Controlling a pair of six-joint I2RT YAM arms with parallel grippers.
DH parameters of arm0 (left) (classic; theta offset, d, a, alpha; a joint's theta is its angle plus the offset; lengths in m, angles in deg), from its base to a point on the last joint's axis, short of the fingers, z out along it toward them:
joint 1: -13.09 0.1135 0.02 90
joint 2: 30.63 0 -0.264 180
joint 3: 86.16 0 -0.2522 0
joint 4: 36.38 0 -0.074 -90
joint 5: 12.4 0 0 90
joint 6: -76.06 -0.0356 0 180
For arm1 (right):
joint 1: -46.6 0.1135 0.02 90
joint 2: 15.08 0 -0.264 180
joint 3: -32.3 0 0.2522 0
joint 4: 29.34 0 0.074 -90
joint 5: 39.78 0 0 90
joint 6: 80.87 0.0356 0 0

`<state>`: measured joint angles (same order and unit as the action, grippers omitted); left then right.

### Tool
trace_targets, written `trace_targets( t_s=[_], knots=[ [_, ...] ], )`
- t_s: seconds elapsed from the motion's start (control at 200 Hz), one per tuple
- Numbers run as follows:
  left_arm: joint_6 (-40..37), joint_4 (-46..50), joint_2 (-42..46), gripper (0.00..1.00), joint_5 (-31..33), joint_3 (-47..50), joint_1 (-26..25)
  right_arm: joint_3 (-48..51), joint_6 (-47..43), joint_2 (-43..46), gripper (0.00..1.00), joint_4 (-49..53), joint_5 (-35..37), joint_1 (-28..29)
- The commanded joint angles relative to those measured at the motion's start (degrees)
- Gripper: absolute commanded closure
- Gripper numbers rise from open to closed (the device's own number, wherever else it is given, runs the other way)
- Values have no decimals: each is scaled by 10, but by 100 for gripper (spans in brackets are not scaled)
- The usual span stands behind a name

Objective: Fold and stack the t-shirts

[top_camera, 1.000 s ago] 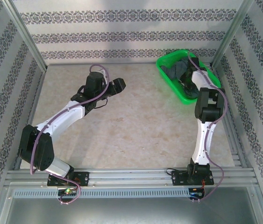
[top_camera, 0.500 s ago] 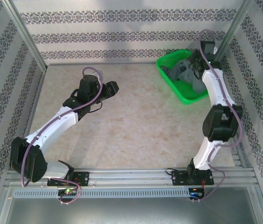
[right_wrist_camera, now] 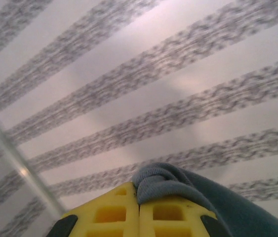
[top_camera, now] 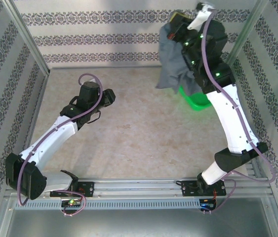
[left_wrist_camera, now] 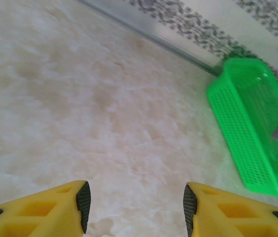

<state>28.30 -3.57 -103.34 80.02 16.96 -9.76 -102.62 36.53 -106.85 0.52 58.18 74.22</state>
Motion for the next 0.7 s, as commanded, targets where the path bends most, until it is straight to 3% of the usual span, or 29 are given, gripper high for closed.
trace_targets(
  t_s=[0.0, 0.065, 0.14, 0.21, 0.27, 0.345, 0.51, 0.61, 0.694],
  knots=[
    [-13, 67, 43, 45, 78, -5, 12, 16, 14, -45, 100, 42, 31, 69],
    [-12, 86, 63, 42, 91, -4, 13, 50, 43, -72, 99, 53, 27, 108],
    [-14, 120, 85, 40, 108, -7, 14, 83, 70, -113, 56, 54, -33, 137],
    [-13, 156, 106, 39, 119, -7, 16, 83, 95, -149, 38, 71, -116, 146],
    [-17, 177, 121, 37, 107, -2, 17, 92, 90, -156, 35, 75, -151, 152],
    [-24, 191, 134, 35, 70, 16, 16, 147, 86, -130, 32, 64, -142, 150],
    [-11, 190, 120, 26, -58, 73, 13, 368, 144, -34, 38, 48, -121, 87],
    [53, 158, 86, 24, -104, 110, -7, 529, 212, 23, 42, 30, -125, 32],
    [137, 89, 41, 23, -142, 148, -28, 602, 238, 44, 42, 21, -130, -1]
  ],
)
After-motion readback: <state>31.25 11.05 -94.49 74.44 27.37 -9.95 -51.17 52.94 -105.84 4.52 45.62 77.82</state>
